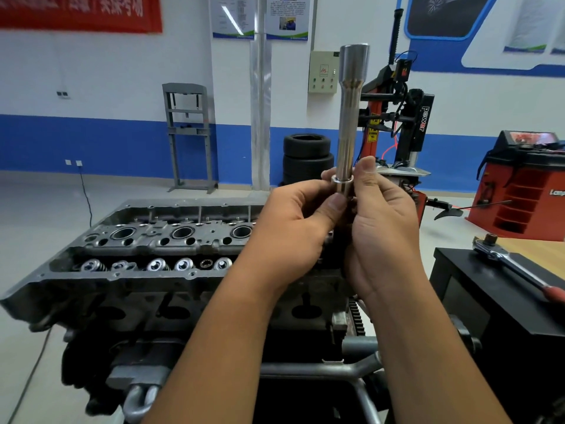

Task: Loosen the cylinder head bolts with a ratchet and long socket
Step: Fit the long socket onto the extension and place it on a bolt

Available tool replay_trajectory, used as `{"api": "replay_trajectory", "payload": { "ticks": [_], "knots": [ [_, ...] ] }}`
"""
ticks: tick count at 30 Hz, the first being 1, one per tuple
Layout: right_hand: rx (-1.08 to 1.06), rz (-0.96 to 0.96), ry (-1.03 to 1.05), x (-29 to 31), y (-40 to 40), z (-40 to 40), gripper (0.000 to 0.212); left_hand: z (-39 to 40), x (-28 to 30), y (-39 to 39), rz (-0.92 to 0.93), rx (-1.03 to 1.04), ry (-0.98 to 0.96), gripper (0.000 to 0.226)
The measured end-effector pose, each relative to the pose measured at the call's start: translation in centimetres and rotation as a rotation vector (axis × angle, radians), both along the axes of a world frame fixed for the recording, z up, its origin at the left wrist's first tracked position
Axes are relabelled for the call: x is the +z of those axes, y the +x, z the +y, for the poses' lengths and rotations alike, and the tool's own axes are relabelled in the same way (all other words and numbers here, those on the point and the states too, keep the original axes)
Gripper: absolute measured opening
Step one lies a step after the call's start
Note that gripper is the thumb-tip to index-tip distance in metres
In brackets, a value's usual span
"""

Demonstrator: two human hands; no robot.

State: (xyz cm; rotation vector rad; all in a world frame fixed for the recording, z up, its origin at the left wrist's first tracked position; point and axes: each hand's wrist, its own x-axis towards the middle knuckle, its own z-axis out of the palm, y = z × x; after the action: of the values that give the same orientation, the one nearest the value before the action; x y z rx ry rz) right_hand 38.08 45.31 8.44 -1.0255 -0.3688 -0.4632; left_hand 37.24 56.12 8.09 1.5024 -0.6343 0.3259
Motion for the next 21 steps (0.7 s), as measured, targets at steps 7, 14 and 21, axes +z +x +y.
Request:
{"api": "replay_trajectory", "payload": {
  "ticks": [7, 14, 21],
  "knots": [
    [-0.028, -0.028, -0.069, -0.20, -0.24, -0.08, 0.043, 0.06, -0.14, 0.05, -0.005, 0.026, -0.033, 0.015],
    [-0.049, -0.017, -0.077, -0.01, -0.36, 0.26, 0.040, 0.23, -0.09, 0.18, 0.016, 0.022, -0.002, 0.022],
    [-0.057, -0.026, -0.053, -0.20, -0.20, -0.01, 0.029, -0.09, -0.33, 0.45, -0.012, 0.072, 0.025, 0.020]
  ]
}}
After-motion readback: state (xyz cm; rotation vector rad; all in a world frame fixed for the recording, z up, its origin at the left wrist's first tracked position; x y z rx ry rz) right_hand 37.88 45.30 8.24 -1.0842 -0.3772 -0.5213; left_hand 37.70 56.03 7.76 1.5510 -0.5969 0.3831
